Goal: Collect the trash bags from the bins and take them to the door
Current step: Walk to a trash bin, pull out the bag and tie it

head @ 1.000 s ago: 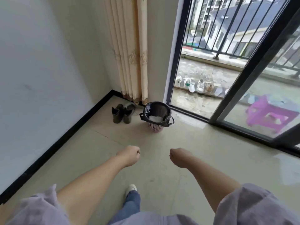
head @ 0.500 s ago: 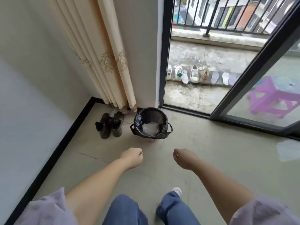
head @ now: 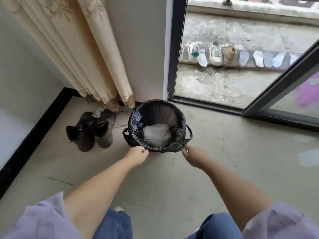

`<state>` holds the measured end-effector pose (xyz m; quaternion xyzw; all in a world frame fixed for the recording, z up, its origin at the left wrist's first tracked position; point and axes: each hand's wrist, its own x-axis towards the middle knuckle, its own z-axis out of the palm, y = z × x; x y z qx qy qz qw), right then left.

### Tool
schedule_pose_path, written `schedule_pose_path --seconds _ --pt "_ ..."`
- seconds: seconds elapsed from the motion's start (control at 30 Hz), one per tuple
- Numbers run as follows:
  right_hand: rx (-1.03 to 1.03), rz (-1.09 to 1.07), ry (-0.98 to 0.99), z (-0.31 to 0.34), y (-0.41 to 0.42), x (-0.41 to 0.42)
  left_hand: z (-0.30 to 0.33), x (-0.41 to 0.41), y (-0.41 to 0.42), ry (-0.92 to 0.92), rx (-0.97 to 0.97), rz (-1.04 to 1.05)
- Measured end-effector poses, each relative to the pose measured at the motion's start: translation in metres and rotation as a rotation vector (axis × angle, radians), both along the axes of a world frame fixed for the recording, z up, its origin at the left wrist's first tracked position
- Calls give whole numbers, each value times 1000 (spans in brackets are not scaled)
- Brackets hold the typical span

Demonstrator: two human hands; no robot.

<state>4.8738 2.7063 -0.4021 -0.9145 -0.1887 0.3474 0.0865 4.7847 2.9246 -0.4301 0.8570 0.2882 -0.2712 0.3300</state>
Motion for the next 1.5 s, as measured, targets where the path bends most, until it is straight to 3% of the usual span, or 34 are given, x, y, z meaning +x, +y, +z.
schedule_pose_path --seconds 0.17,0.3,0.47,0.6,0.7,0.83,0.97,1.13,1.2,1.27,1.37,1.5 --pt "149 -152 36 -99 14 50 -79 37 34 -16 -390 342" --pt "353 -305 71 -149 23 82 -106 44 78 -4 -664 360" --pt "591 -517 139 -176 35 86 -101 60 105 163 -629 155" --pt "555 -516 177 -171 30 92 -110 58 127 233 -647 138" --pt "593 -567 321 -172 24 99 -123 55 138 254 -575 170" --pt "744 -626 537 -169 23 99 -124 65 131 -21 -748 525" --pt "680 -618 486 -165 26 96 -124 70 140 -193 -888 807" --pt "445 -519 391 -152 8 101 -120 66 147 -184 -730 837" --pt "402 -443 439 -139 -1 107 -114 73 146 -286 -655 884" --pt "469 -421 427 -125 -1 116 -104 84 140 -474 -576 926" --pt "703 -593 231 -108 14 130 -86 100 121 -688 -504 828" --pt "929 -669 54 -95 40 132 -68 111 85 -634 -678 698"
